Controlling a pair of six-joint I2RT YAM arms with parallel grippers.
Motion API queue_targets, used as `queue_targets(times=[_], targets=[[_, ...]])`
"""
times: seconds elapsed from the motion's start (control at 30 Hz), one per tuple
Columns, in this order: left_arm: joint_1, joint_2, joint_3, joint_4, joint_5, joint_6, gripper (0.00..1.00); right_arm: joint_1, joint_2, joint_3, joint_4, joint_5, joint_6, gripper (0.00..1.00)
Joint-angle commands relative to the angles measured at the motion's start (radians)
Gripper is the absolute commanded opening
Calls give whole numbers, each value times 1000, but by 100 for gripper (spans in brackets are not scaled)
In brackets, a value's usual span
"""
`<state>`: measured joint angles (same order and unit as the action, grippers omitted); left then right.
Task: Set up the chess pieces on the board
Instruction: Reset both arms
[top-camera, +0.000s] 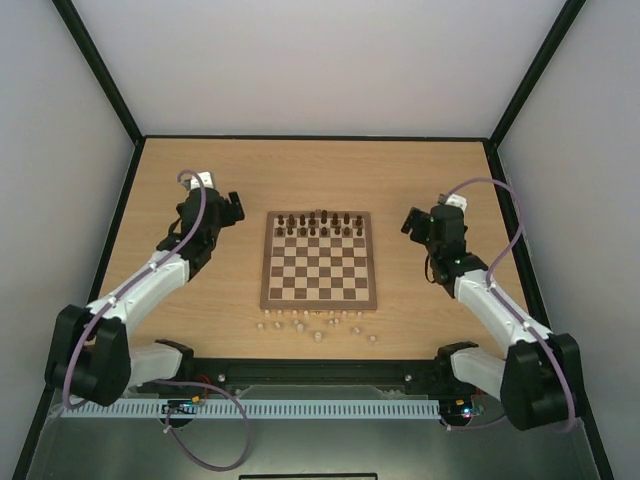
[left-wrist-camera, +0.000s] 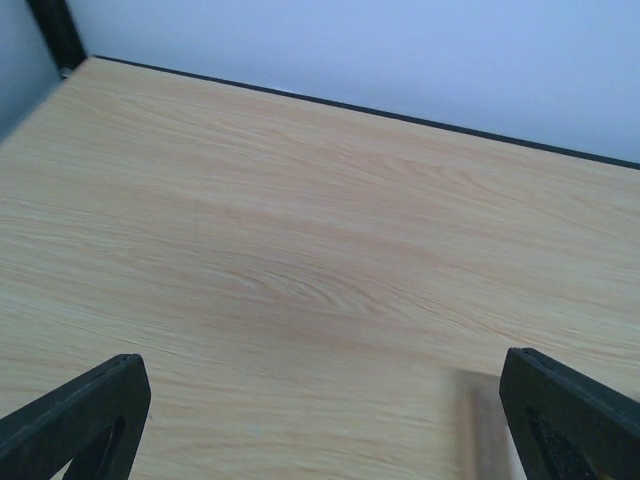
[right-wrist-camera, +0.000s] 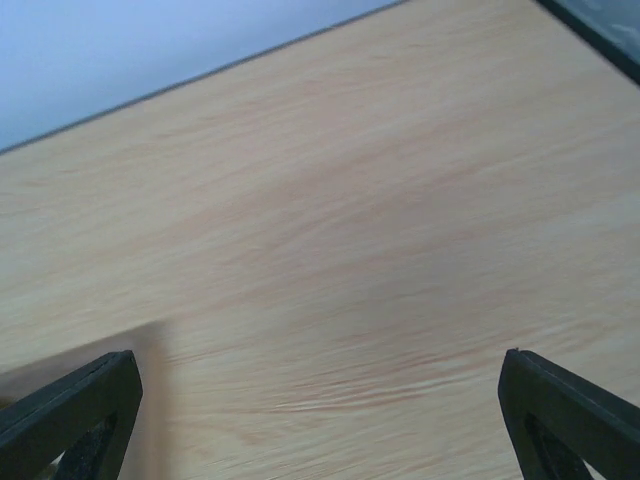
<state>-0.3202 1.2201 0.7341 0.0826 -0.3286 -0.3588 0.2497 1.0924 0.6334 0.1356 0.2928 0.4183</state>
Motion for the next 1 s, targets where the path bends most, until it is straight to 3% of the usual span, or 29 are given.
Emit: queue_targets(times=[0.0,0.2,0.37,0.53,0.67,0.87,0.97], targets=[[67,58,-36,160,-143,82,99,-60,77,-128,348,137,-85,99],[187,150,-120,357,-98,125,99,-127,230,-214,634,121,-113,99],[231,193,-214,583,34,199,99,-143,235,-219,662,204,-187,99],[279,217,-190,581,57,210,99,-186,225,-278,727,202,-183,99],[315,193,-256,670,104,218,99,-193,299,-344,877,164,-163,99],[337,278,-385,945,215,265,99,-193,352,-317,885,101,-186,99],[345,283,-371,914,228,256,99,-191,369,-370,996,-6,-243,99]])
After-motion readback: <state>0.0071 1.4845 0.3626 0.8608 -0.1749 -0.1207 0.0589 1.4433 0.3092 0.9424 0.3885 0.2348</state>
